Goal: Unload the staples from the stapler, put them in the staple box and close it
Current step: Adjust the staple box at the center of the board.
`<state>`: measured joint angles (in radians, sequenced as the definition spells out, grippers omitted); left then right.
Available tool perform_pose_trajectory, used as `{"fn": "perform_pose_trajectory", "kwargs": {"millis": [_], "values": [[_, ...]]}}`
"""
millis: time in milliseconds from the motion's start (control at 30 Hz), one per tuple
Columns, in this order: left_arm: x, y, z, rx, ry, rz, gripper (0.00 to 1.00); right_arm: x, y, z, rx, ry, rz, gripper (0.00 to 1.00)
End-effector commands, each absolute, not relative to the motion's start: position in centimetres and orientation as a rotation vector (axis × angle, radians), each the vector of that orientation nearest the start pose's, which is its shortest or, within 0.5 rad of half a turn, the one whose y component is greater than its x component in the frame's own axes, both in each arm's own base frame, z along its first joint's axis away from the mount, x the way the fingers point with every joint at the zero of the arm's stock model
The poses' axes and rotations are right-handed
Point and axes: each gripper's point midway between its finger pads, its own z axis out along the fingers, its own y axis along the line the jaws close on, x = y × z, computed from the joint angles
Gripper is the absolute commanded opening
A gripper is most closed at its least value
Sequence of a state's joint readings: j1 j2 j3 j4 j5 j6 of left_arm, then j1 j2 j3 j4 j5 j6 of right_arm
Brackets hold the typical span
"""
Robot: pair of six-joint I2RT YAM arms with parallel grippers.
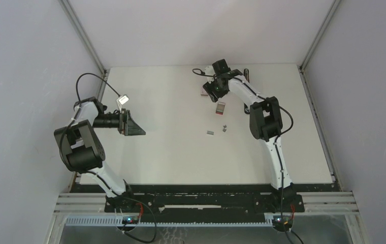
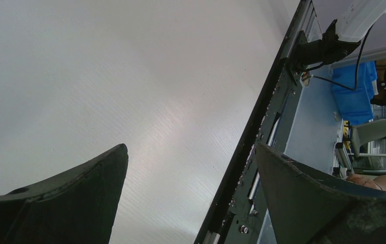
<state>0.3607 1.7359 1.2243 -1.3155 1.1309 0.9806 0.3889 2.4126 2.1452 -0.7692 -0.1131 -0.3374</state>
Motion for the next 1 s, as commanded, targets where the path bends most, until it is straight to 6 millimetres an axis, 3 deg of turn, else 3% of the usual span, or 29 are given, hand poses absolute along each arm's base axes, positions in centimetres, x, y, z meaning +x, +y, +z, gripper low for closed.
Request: {"fn": "perform_pose_trajectory", "kwargs": {"millis": [0, 400, 967], "values": [[28.5, -4.9, 15.1, 0.547, 2.163, -1.298, 1.00, 53.2, 22.1, 4.9, -0.911, 2.392, 0.098, 0.59], [28.5, -4.9, 15.2, 0.551, 2.160, -1.295, 1.00, 52.8, 20.2, 3.5, -0.941, 2.446, -0.063, 0.59], [28.4, -5.0, 15.3, 0.553, 2.153, -1.308, 1.00, 50.6, 16.5, 2.7, -0.869, 2.549, -0.087, 0.58]]}}
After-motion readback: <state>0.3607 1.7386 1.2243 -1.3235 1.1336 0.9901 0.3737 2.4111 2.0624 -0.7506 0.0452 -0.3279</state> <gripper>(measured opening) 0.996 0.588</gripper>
